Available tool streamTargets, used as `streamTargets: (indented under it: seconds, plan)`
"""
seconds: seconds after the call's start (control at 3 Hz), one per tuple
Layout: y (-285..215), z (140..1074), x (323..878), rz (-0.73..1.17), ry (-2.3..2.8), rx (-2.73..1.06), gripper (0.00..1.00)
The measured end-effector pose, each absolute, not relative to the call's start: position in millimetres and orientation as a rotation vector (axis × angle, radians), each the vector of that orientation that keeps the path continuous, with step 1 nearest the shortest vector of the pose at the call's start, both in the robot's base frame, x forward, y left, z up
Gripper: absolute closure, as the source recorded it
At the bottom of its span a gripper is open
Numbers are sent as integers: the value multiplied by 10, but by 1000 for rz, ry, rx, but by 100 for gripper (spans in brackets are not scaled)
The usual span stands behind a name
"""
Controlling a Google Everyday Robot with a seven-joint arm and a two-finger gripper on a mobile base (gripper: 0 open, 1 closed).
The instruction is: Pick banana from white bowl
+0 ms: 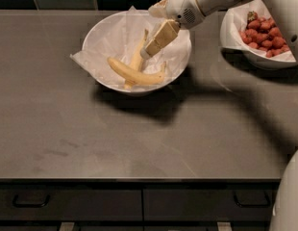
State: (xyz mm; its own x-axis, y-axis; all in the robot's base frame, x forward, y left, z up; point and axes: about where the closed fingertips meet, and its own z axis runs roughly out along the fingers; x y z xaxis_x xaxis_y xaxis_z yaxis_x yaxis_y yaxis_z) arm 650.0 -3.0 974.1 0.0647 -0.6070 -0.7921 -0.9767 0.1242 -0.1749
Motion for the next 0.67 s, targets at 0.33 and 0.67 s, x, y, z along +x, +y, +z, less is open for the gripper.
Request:
streamTargets:
  seconds: [0.33, 0.67]
  plan:
    - [18, 9716, 6487, 615, 1627, -1583, 7]
    - [202, 9522, 6427, 690, 1631, -1597, 6]
